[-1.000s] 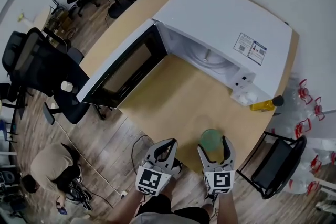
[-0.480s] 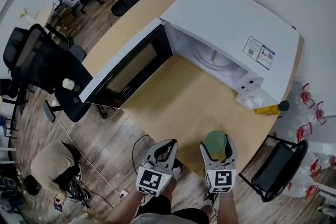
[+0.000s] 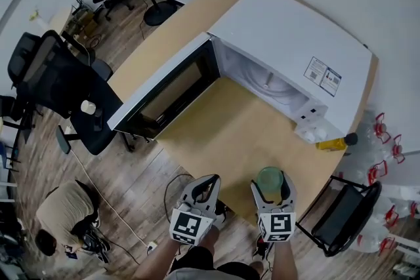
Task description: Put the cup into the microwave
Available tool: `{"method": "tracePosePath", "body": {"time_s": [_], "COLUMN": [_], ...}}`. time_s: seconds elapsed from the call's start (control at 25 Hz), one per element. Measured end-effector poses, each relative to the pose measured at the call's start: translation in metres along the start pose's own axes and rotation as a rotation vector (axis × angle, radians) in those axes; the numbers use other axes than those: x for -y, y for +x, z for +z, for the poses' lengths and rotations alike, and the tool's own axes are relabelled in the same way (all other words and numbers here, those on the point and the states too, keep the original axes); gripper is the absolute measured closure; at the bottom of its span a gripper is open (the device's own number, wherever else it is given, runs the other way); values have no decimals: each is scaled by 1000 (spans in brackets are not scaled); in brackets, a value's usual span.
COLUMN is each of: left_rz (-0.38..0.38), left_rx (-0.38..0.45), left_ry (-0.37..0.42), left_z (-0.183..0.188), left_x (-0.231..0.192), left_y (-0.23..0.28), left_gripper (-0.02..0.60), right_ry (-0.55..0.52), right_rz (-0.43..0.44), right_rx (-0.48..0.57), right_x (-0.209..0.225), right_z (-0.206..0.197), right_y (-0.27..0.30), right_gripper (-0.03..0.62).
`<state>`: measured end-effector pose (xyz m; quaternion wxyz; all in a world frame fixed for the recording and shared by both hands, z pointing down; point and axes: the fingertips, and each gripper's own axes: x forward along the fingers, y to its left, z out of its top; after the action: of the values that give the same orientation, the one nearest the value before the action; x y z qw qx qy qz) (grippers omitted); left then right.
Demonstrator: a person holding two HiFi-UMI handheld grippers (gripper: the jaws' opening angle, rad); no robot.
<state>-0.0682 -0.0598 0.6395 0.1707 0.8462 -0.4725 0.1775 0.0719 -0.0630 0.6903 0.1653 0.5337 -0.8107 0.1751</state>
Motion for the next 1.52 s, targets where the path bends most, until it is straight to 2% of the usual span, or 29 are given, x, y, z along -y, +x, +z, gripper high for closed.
{"method": "tracePosePath", "body": {"time_s": [0.52,0.92,1.28,1.52], "left_rz": [19,-29,-15,-9], "left_rx": [104,184,206,208], "left_ry": [18,75,90,95], "left_z": [71,122,138,150], "left_x": [-23,-38,-53,-59], "left_y": [-28,-39,-47,-33], "left_gripper": [558,558,558,558], "right_ry": [-42,-57,-49,-45], "right_rz": [2,-43,-76,-83], "right_rx": [84,147,176,187], "right_x": [-30,-49,-42,-30], "right_z": [86,136,159,172], "right_y": [-14,-21,-22,-9], "right_gripper": [226,226,226,226]}}
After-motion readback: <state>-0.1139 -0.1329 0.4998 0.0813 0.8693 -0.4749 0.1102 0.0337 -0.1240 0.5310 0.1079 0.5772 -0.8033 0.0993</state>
